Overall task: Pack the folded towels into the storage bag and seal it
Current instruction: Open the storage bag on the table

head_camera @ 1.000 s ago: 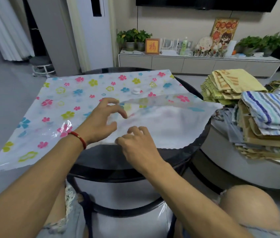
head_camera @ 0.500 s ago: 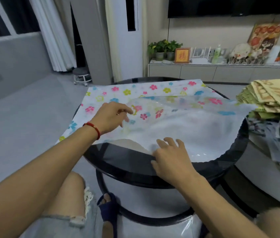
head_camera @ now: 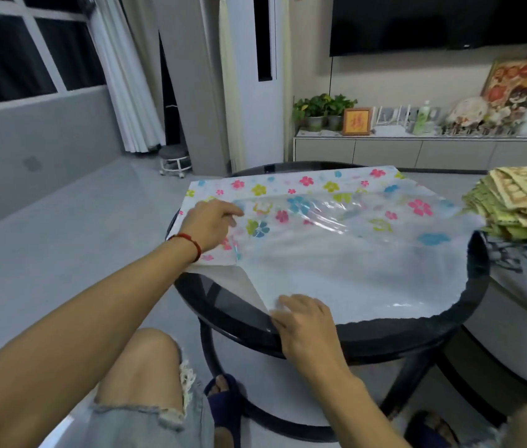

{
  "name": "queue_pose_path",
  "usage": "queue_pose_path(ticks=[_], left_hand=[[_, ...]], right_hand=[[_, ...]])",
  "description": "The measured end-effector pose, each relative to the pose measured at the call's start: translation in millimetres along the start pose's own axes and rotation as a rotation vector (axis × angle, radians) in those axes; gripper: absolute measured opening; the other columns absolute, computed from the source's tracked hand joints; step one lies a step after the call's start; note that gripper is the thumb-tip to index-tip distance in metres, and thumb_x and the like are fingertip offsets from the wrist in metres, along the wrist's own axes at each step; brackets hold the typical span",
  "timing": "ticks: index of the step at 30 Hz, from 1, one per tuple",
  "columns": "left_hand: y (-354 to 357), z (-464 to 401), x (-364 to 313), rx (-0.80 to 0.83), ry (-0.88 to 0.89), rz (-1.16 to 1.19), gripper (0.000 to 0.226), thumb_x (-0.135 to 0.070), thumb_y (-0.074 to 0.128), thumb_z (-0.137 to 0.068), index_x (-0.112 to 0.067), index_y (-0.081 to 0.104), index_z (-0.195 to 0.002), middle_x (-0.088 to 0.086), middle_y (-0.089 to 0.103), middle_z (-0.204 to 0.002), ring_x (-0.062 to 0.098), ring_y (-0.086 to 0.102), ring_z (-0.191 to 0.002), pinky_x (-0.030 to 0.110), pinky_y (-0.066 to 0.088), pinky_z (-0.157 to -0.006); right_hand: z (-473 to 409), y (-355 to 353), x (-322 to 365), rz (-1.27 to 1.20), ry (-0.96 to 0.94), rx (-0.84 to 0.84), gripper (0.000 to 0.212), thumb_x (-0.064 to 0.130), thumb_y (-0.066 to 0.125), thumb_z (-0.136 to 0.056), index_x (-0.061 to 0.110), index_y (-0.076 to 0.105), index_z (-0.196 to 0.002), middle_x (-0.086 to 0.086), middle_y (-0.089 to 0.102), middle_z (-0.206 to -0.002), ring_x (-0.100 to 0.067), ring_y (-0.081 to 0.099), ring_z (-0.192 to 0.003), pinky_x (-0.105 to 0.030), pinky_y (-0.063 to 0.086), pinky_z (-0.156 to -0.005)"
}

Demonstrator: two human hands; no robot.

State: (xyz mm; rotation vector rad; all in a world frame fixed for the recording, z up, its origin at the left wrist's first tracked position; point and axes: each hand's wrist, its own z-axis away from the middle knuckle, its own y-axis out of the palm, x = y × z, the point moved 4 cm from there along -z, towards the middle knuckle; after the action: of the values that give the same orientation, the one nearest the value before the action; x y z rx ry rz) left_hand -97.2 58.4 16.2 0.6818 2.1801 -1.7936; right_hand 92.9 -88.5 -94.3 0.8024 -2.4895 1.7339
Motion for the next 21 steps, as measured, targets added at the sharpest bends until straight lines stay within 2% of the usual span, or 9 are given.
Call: queue_pose_path(ticks=[3,4,6,7,10,13,17,19,21], left_hand=[[0,4,-9,0.152,0.065,0.174,0.027,-0.024,0.056,-0.096,-0.03,0.066,-0.121,-0.007,0.07,-0.113,0.009,0.067,-0.088,0.031,0.058,-0.079],[2,11,-13,0.241,0.122,0.169,0.031,-0.029,0.061,-0.093,-0.036,0.063,-0.123,-0.011,0.068,-0.115,0.006,0.065,-0.09,0.032,0.056,-0.085],[4,30,-15,0.379,0.199,0.097,0.043,-0.033,0.065,-0.089,-0.049,0.056,-0.128,-0.009,0.065,-0.122,0.012,0.062,-0.089,0.034,0.051,-0.092],[4,39,-11,0.407,0.226,0.026,0.044,-0.031,0.063,-0.088,-0.051,0.056,-0.128,-0.006,0.064,-0.124,0.017,0.061,-0.093,0.036,0.05,-0.095],[4,59,14,0.33,0.252,-0.277,0.039,-0.028,0.055,-0.091,-0.046,0.061,-0.125,-0.008,0.065,-0.127,0.016,0.059,-0.102,0.037,0.049,-0.095],[-5,58,31,0.18,0.171,-0.329,0.042,-0.02,0.047,-0.095,-0.047,0.062,-0.124,-0.007,0.071,-0.117,0.019,0.06,-0.089,0.037,0.051,-0.088],[-26,25,40,-0.015,0.002,-0.098,0.041,-0.013,0.044,-0.095,-0.038,0.069,-0.115,0.0,0.072,-0.109,0.017,0.07,-0.066,0.035,0.057,-0.079],[-31,12,42,0.002,-0.052,0.04,0.035,-0.015,0.046,-0.098,-0.034,0.069,-0.116,0.003,0.067,-0.112,0.019,0.071,-0.059,0.026,0.059,-0.062],[-31,7,41,0.057,-0.033,0.059,0.03,-0.02,0.053,-0.098,-0.034,0.069,-0.119,0.003,0.066,-0.108,0.02,0.07,-0.066,0.014,0.052,-0.05]], right_hand=[[-2,-1,8,-0.02,0.084,-0.038,0.013,0.006,0.064,-0.084,0.017,0.065,-0.078,0.0,0.067,-0.086,-0.032,0.065,-0.088,-0.042,0.047,-0.082],[-13,-1,16,-0.009,0.073,-0.042,0.013,0.011,0.062,-0.089,0.018,0.071,-0.097,-0.001,0.072,-0.097,-0.032,0.066,-0.096,-0.043,0.047,-0.087],[-40,2,29,0.011,0.007,0.014,0.04,0.015,0.06,-0.095,0.022,0.062,-0.134,-0.004,0.074,-0.1,-0.034,0.065,-0.097,-0.04,0.038,-0.077],[-52,2,35,0.034,-0.015,0.049,0.041,0.012,0.057,-0.096,0.024,0.061,-0.135,-0.006,0.073,-0.093,-0.036,0.065,-0.093,-0.038,0.031,-0.071],[-70,-5,38,0.006,-0.03,0.094,0.023,0.003,0.053,-0.09,0.024,0.06,-0.095,-0.007,0.059,-0.077,-0.037,0.056,-0.077,-0.037,0.023,-0.064],[-60,-1,42,-0.079,-0.148,0.088,0.027,-0.006,0.057,-0.077,0.019,0.047,-0.071,-0.003,0.042,-0.069,-0.031,0.04,-0.067,-0.037,0.022,-0.061],[-20,20,36,0.001,-0.154,0.116,0.02,0.0,0.059,-0.085,0.014,0.056,-0.072,-0.002,0.052,-0.08,-0.028,0.049,-0.079,-0.036,0.026,-0.067],[-14,18,37,0.006,-0.098,0.1,0.015,0.009,0.056,-0.087,0.015,0.061,-0.074,-0.001,0.058,-0.086,-0.028,0.053,-0.086,-0.039,0.035,-0.072],[-29,11,49,0.006,-0.071,0.068,0.016,0.024,0.056,-0.091,0.017,0.07,-0.095,-0.001,0.065,-0.1,-0.03,0.059,-0.1,-0.043,0.045,-0.086]])
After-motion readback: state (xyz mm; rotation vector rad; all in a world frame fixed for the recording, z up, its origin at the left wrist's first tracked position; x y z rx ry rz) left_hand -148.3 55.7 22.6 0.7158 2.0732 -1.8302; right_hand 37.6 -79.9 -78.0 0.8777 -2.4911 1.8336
